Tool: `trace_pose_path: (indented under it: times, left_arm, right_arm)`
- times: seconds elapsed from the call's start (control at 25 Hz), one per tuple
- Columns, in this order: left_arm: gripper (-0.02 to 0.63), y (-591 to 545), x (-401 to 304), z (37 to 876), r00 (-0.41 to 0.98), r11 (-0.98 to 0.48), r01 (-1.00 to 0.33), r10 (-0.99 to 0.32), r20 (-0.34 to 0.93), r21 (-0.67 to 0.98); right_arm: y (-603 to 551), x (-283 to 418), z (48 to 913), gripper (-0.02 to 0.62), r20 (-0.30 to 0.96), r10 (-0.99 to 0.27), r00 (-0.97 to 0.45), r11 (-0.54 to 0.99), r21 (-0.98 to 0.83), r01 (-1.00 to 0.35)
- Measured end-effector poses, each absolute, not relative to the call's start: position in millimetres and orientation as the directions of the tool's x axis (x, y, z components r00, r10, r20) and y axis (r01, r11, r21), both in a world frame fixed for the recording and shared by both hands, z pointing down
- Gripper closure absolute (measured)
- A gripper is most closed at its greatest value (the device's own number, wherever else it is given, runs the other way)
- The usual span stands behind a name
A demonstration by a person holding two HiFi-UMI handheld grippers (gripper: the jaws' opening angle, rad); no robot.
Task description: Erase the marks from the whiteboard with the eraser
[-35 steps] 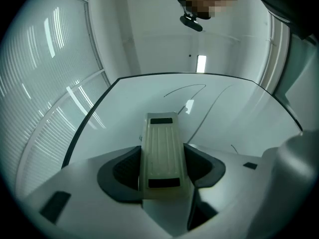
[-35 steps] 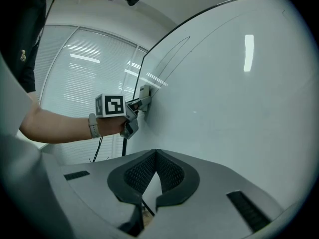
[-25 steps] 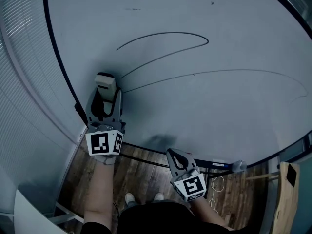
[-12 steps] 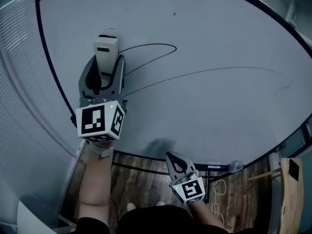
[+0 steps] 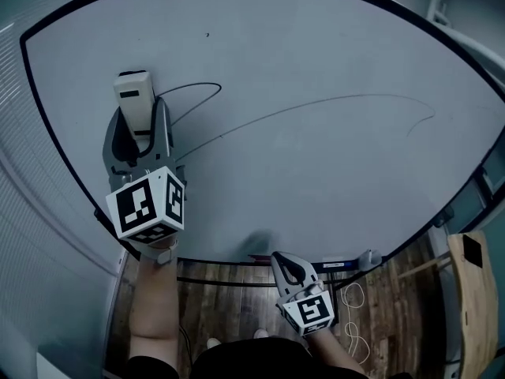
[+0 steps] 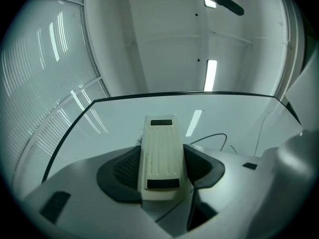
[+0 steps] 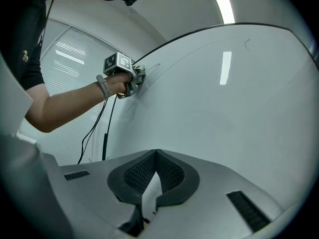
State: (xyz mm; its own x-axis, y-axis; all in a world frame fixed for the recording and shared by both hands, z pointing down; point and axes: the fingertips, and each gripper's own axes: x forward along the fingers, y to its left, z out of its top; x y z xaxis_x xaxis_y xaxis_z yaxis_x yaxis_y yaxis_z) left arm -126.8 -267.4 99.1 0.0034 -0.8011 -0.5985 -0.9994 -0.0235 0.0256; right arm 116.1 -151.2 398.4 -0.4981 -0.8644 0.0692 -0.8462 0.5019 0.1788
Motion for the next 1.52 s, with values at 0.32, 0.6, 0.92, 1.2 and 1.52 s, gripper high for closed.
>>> trace_pose_path:
  times: [0.32,0.6,0.92,1.2,1.52]
  left_arm:
    - [0.351,-246.8,-47.6,65.2,0.136,-0.066,-0.989,-0.728,-0.672,-0.128]
    - [0.351,-240.9,19.0,59.2,0.214,-0.015,-0.957,-0.709,-0.672,-0.290]
    - [0.342,-243.5,-5.1,83.9,0.238,-0.072,-0.960,-0.722,-0.650,-0.272]
    - [0.341,-263.9,-113.9,154.2,0.128,-0.053,-0.988,-0.804,-0.580,-0.144]
    - [0.341,-274.4,-189.4,261.6,0.006,-0.053,-0.995,-0.875,-0.485,0.083]
  right_arm:
    - [-143.7,121.2,400.2,0.569,0.069,-0.875,-0.478,0.483,0.175,-0.858]
    - [-143.0,149.4,401.4,0.569,0.064,-0.900,-0.430,0.435,0.158,-0.886]
    - [-144.5,130.2,404.2,0.569,0.090,-0.883,-0.460,0.469,0.135,-0.873]
    - [-144.4,68.9,411.7,0.569,0.138,-0.809,-0.571,0.587,0.151,-0.796]
    - [-132.5,18.3,429.4,0.569,0.208,-0.743,-0.637,0.668,0.168,-0.725]
